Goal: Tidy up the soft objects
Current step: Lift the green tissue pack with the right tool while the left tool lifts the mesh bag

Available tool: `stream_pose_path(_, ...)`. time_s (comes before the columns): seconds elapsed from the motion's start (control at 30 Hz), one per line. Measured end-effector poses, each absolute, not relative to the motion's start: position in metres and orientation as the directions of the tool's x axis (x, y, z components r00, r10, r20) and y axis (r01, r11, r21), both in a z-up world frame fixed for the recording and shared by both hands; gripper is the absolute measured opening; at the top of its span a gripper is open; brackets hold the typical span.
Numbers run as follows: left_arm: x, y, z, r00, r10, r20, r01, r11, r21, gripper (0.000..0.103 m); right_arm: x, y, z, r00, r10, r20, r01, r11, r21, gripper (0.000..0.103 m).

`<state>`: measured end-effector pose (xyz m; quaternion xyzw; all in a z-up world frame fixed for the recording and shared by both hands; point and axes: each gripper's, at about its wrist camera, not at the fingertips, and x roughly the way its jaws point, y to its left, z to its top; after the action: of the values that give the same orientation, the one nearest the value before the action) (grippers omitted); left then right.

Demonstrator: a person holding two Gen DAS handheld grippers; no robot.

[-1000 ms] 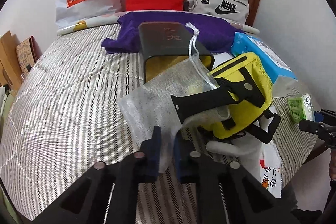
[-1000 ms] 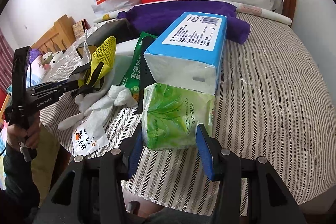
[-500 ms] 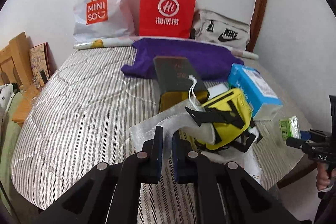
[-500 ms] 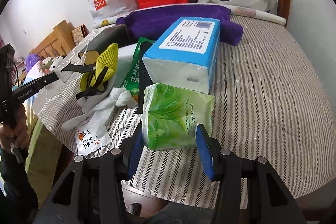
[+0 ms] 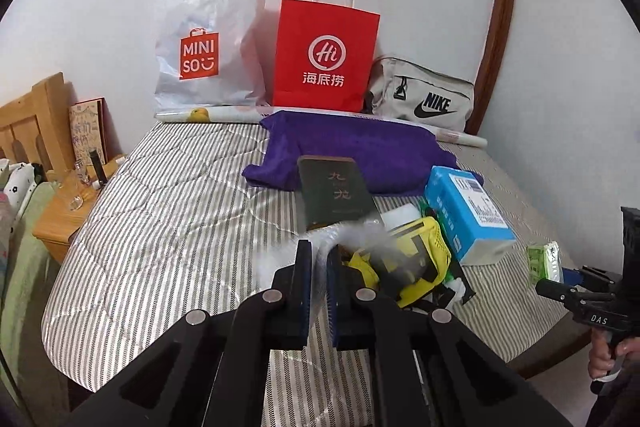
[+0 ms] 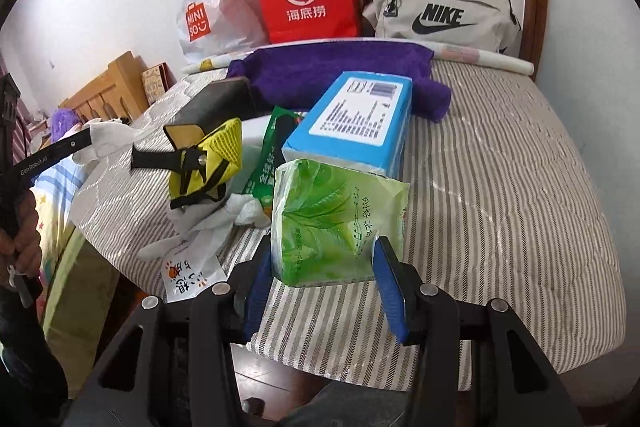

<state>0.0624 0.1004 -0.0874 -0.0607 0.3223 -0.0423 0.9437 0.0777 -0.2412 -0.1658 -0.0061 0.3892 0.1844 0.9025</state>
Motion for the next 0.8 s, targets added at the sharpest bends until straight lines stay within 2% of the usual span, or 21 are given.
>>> stream_pose_path(0.63, 0.112, 0.082, -0.073, 0.764, -0.17, -0.622, 0.087, 0.983, -0.162, 0.007, 0.118, -0.234, -0.126, 0.655, 0.351, -0.669, -0.365, 0.922, 0.125, 0.049)
stream_pose_path(0.8, 0.123, 0.082, -0.09, 0.712, -0.175, -0.68, 0.088, 0.983, -0.162, 0.007, 0.133, -0.228, -0.12, 0.655, 0.357, -0.666, -0.378, 0.918, 0.121, 0.049)
